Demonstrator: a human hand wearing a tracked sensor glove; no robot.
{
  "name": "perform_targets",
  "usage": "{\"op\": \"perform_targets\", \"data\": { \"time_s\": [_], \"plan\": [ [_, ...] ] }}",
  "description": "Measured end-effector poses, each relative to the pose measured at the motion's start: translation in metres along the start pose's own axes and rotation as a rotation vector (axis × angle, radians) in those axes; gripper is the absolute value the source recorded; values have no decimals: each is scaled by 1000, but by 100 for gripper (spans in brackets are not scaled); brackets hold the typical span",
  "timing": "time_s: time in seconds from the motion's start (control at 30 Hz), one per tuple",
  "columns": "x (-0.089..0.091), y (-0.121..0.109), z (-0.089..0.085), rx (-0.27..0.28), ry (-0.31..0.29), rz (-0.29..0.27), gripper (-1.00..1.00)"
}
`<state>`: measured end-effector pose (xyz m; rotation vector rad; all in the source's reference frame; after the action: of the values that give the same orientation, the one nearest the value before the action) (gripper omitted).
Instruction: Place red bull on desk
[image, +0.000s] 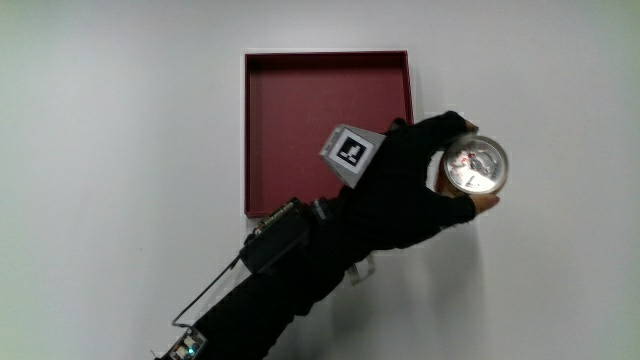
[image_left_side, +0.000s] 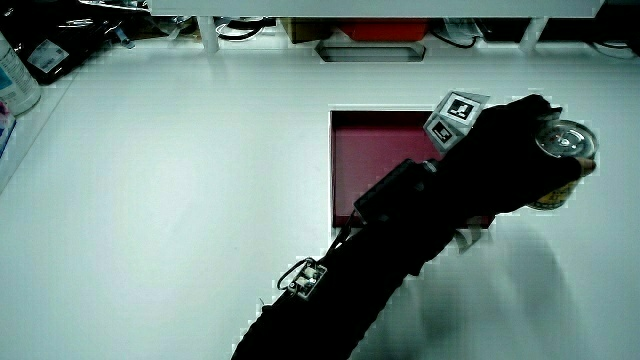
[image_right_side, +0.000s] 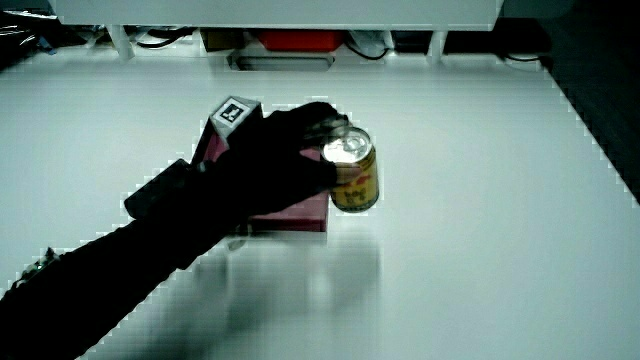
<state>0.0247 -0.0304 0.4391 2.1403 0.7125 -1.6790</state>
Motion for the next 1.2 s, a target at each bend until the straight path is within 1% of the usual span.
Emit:
{"op": "perform_targets", "data": {
  "time_s": [0.03,0.07,0.13,0.17,0.2,0.23,0.27,0.33,0.37,0.4,0.43,0.47,0.53,0.57,0.6,0.63,0.67,0.7,0.73,0.77,0.8,0.83,0.87,0.9,0.93,1.0,1.03,1.07,1.1,1.17,1.2],
  "plan": [
    [7,-2,0,-13,125,49,0],
    [3,-3,-6,-31,76,64,0],
    [-1,-4,-16,-53,70,68,0],
    [-4,-5,-21,-63,48,66,0],
    [-5,-5,-24,-78,65,75,0],
    [-7,-7,-28,-97,2,112,0],
    [-9,-8,-31,-110,-28,137,0],
    [-13,-9,-36,-113,-12,127,0],
    [-15,-9,-38,-119,-27,120,0],
    [-14,-10,-39,-139,-46,163,0],
    [-16,-10,-41,-137,-50,158,0],
    [-18,-10,-42,-139,-66,153,0],
    [-20,-11,-43,-142,-40,160,0],
    [-22,-11,-45,-154,-78,174,0],
    [-23,-11,-45,-154,-55,173,0],
    [-24,-12,-46,-155,-75,176,0],
    [-26,-12,-47,-155,-78,166,0],
    [-25,-12,-46,-162,-73,192,0],
    [-25,-11,-46,-162,-75,184,0],
    [-25,-11,-46,-163,-55,181,0],
    [-24,-11,-46,-167,-68,178,0],
    [-23,-11,-46,-168,-41,169,0],
    [-23,-12,-47,-175,-35,177,0],
    [-22,-12,-48,-174,-14,166,0],
    [-24,-12,-51,-173,-18,150,0],
    [-22,-13,-52,-176,-43,150,0],
    [-23,-13,-53,-178,-43,147,0],
    [-23,-13,-53,-181,-53,164,0],
    [-23,-13,-53,-175,-48,139,0],
    [-22,-13,-53,-180,-45,150,0],
    [-21,-13,-52,-186,-48,167,0]
  ]
}}
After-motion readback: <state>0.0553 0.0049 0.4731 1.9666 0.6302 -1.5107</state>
